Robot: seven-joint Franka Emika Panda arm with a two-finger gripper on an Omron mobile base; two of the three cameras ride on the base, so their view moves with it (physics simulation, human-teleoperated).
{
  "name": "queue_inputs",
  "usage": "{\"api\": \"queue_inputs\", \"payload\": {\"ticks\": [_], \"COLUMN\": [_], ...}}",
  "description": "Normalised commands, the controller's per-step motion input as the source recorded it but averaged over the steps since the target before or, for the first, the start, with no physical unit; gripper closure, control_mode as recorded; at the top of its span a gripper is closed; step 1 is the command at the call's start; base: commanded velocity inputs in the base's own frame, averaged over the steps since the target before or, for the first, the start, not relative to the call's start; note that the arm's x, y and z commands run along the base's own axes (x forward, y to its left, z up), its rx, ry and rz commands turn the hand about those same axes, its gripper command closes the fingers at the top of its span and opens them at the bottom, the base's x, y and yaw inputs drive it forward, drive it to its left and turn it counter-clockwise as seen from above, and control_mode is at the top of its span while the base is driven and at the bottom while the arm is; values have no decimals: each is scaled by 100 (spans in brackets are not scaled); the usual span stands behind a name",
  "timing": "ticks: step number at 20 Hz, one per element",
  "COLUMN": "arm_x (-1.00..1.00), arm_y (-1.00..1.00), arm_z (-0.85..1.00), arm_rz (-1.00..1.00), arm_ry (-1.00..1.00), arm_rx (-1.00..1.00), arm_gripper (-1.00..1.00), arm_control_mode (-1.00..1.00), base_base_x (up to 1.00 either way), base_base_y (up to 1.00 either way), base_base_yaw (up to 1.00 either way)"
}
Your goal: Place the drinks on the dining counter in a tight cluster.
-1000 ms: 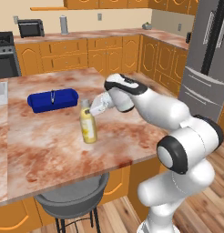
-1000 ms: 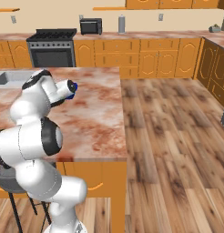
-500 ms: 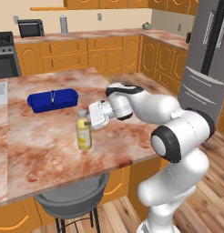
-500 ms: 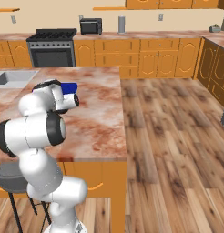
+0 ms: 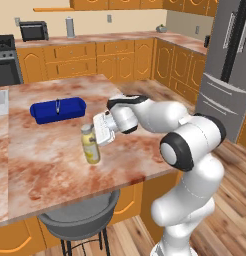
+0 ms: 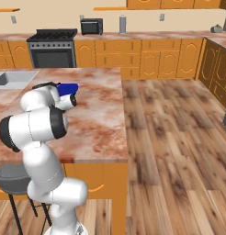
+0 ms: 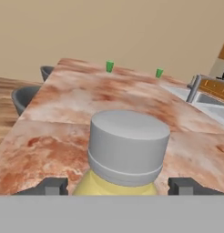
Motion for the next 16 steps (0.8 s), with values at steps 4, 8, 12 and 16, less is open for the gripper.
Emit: {"api": "queue_inputs", "payload": {"ticks": [4,8,12,16], "arm_x": [41,52,29,0], "arm_y": [3,0,0,1], "arm_z": [-8,-4,-27,-28], "arm_rz": [0,0,0,0], "arm_ry": [-1,0,0,0], "arm_rx": [6,25,17,0], "arm_gripper": [100,100,100,100], "arm_control_mode": [-100,-100,-100,-100], "base_base_x": [0,0,0,0], "base_base_y": [0,0,0,0], "base_base_yaw": [0,0,0,0]}}
